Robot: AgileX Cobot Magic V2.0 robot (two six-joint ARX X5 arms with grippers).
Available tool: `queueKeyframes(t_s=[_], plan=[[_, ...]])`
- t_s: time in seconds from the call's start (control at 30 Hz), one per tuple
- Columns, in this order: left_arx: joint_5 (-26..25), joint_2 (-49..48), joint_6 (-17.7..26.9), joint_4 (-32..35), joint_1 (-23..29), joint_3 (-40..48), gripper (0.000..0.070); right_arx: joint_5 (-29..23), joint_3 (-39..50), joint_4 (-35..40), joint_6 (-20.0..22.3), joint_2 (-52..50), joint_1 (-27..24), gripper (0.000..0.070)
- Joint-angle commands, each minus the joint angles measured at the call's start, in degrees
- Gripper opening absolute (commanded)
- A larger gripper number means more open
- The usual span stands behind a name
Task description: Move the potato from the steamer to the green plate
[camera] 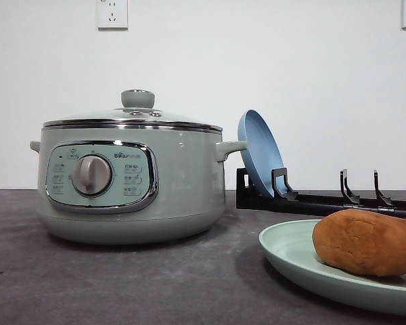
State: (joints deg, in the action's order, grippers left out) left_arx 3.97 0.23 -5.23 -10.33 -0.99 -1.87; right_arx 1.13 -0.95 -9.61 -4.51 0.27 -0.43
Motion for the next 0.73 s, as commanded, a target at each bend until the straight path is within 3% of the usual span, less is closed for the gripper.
queueKeyframes(t_s=[0.0,0.7], plan=[[0.1,0.0,0.1,-0.4,0.0,1.2,0.0025,0.0,0.3,0.6,0.0,-0.1,0.0,0.0009],[0.1,0.0,0.1,-0.4,0.0,1.2,0.0025,0.0,0.3,0.6,0.0,-0.1,0.0,0.0009]])
